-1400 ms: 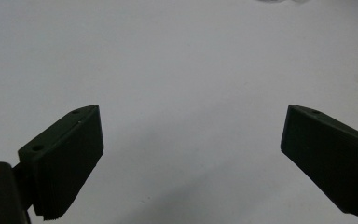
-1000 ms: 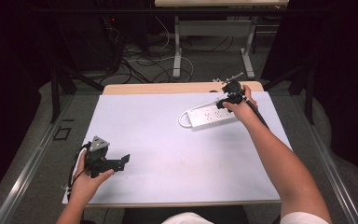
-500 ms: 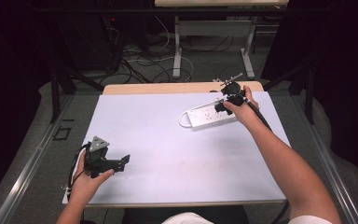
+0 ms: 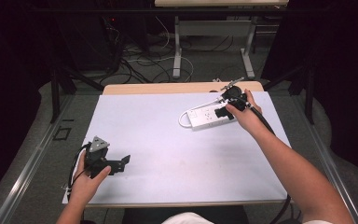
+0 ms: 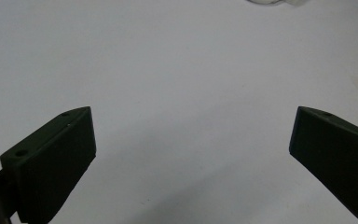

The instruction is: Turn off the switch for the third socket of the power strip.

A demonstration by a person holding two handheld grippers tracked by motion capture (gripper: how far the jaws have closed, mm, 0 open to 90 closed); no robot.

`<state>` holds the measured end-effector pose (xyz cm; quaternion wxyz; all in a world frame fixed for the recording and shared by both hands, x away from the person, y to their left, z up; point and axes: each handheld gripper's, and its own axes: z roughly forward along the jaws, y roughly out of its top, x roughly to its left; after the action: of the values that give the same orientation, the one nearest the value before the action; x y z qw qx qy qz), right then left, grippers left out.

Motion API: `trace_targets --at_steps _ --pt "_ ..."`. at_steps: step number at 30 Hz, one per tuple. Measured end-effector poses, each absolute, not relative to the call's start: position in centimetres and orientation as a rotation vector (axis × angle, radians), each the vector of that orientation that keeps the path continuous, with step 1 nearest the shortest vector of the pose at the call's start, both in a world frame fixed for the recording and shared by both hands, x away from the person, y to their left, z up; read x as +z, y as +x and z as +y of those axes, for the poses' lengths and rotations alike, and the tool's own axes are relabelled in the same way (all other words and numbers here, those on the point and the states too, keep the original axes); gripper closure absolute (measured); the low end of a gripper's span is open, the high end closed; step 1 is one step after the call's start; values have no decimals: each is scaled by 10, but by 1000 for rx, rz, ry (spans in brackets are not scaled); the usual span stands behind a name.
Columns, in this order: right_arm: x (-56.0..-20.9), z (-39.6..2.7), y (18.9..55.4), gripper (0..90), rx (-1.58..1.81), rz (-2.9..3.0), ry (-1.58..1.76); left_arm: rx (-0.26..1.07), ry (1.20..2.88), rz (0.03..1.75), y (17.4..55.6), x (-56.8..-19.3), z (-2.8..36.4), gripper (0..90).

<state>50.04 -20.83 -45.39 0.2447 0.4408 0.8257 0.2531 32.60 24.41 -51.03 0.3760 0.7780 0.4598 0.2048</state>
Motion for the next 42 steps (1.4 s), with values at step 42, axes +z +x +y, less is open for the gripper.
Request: trace_targets --at_steps 42 --pt "-455 -212 429 7 840 2329 1095 524 1999 1161 325 -509 242 3"
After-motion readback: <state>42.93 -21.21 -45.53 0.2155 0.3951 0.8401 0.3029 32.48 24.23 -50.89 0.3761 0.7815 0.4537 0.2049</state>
